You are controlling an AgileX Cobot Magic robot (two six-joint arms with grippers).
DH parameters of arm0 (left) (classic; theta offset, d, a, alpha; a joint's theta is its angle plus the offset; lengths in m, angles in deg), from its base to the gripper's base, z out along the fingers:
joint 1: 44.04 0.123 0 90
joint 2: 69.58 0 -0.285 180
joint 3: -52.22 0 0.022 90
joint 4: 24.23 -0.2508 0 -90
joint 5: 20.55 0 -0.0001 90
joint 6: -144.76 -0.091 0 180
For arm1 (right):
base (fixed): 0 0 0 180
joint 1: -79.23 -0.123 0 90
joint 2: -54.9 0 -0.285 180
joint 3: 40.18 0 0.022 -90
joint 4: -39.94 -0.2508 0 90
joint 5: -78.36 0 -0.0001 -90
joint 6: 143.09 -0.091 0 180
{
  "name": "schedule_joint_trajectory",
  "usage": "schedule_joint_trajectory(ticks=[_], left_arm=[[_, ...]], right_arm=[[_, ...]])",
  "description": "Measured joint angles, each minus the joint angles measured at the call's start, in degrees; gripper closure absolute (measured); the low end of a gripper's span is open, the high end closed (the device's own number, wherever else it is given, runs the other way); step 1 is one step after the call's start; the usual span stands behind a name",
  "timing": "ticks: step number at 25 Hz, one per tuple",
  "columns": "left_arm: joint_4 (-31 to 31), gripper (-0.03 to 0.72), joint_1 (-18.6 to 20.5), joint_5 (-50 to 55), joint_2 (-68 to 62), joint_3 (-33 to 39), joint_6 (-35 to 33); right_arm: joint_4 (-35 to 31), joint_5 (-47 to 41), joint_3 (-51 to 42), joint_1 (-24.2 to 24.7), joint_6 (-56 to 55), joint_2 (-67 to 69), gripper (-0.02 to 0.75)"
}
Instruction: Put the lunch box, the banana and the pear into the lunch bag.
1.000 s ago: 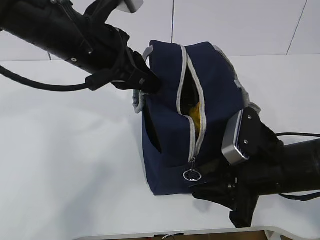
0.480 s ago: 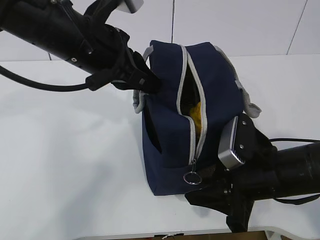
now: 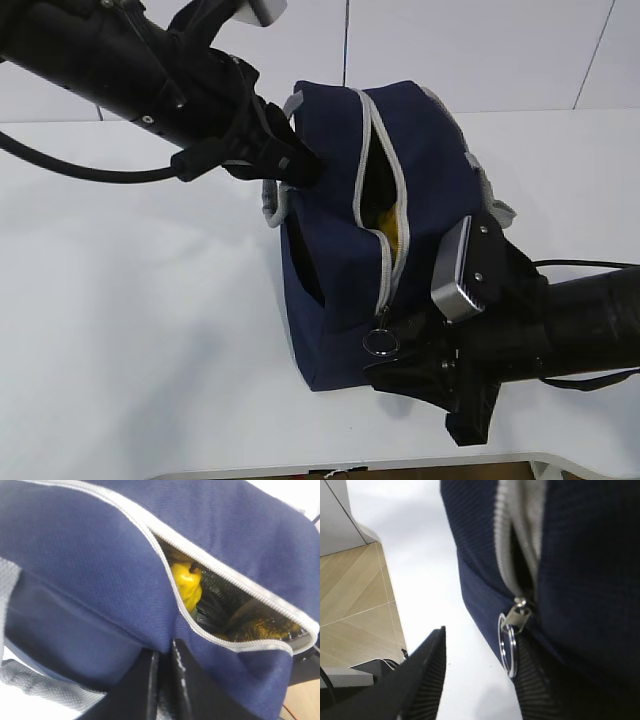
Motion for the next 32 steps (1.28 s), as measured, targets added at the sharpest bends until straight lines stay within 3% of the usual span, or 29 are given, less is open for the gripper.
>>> schedule_joint_trajectory(ticks=[5, 12, 26, 32], left_arm=[[0.0, 0.692, 0.0, 0.15, 0.0, 0.0, 0.0], [0.0, 0.692, 0.0, 0.48, 0.0, 0.0, 0.0], [0.0, 0.692, 0.0, 1.67, 0.0, 0.0, 0.0], [0.0, 0.692, 0.0, 1.81, 0.0, 0.0, 0.0]], right_arm=[[0.09, 0.0, 0.14, 0.0, 0.09, 0.0, 0.373], [0.09, 0.22, 0.28, 0.0, 0.22, 0.0, 0.452], [-0.09, 0.22, 0.54, 0.0, 0.54, 2.07, 0.458], [-0.13, 0.33, 0.54, 0.0, 0.54, 2.07, 0.547]])
